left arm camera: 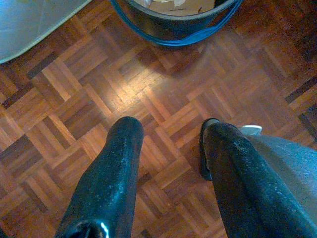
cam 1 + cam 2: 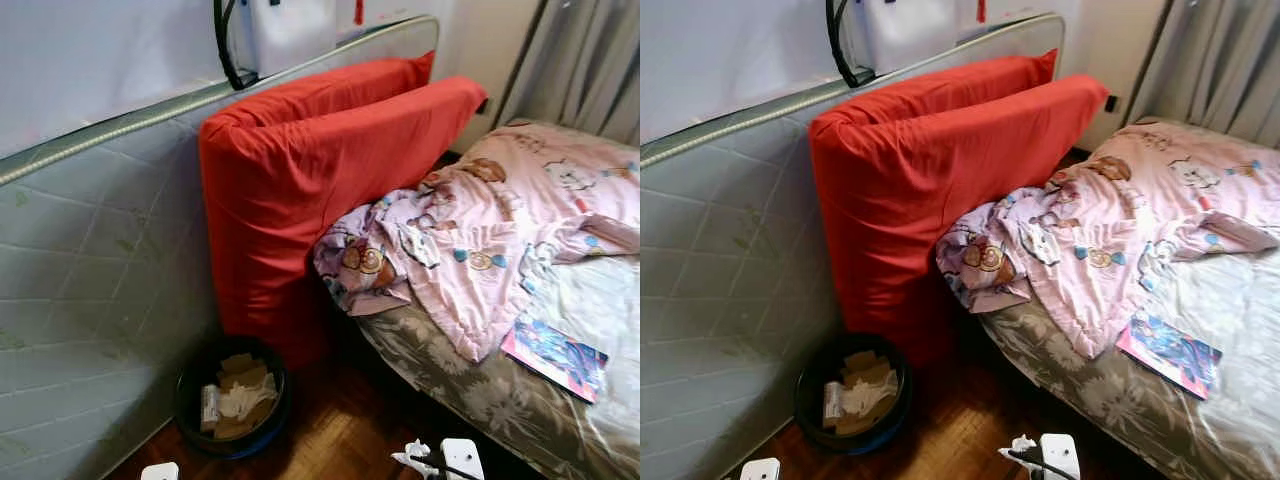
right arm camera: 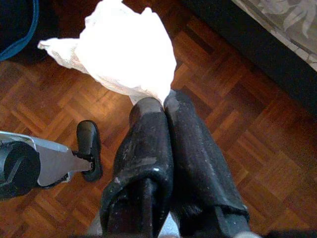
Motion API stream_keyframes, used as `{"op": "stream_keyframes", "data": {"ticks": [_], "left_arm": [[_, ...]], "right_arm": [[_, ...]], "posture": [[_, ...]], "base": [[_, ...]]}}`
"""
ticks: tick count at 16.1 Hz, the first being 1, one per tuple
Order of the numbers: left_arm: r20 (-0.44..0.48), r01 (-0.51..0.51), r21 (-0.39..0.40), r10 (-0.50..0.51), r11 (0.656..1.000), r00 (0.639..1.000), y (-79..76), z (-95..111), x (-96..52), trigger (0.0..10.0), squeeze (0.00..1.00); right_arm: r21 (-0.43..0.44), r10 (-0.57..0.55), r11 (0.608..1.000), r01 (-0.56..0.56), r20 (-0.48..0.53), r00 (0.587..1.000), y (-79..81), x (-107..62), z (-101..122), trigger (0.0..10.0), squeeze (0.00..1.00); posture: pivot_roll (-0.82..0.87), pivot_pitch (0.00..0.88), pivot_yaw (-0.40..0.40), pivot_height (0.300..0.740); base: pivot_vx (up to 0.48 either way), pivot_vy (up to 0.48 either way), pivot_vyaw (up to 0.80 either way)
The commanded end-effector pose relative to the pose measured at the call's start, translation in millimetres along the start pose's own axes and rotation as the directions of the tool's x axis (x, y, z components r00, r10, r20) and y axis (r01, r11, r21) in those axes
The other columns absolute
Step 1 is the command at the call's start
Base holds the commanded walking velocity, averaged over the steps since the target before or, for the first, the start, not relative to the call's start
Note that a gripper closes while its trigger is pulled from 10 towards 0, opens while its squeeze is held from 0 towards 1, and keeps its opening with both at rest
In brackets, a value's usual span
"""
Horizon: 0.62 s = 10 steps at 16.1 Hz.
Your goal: Clean up the room
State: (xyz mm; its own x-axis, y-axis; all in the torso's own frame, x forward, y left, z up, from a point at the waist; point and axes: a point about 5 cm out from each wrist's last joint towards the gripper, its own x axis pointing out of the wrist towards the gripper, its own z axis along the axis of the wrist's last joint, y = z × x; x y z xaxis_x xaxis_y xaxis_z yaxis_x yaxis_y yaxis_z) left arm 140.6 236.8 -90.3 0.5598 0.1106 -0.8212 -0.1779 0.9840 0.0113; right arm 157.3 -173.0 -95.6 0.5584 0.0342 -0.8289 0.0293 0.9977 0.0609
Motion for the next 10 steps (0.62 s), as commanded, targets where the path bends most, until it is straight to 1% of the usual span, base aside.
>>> {"op": "stream_keyframes", "data": {"ticks": [1, 3, 10], "left_arm": [[0.0, -0.003, -0.001, 0.003, 1.0, 1.0, 0.3, -1.1, -0.3, 10.0, 0.0], [-0.002, -0.003, -0.001, 0.003, 1.0, 1.0, 0.1, -1.0, -0.2, 10.0, 0.0], [-0.005, -0.007, -0.002, 0.007, 1.0, 1.0, 0.8, -1.2, -0.3, 10.0, 0.0]], "right_arm": [[-0.001, -0.01, 1.0, 0.01, 0.01, 1.0, -3.5, -0.3, 1.5, 10.0, 0.0], [-0.015, -0.008, 1.0, 0.009, 0.02, 1.0, -4.0, -0.3, 3.1, 10.0, 0.0], [-0.018, 0.004, 1.0, -0.003, 0.043, 0.999, -0.6, 1.3, 10.1, 10.0, 0.0]], "posture": [[0.01, 0.0, 0.035, 0.735], [0.01, 0.0, 0.033, 0.735], [0.01, 0.0, 0.034, 0.735]], "base": [[0.0, 0.0, 0.0], [0.0, 0.0, 0.0], [0.0, 0.0, 0.8]]}}
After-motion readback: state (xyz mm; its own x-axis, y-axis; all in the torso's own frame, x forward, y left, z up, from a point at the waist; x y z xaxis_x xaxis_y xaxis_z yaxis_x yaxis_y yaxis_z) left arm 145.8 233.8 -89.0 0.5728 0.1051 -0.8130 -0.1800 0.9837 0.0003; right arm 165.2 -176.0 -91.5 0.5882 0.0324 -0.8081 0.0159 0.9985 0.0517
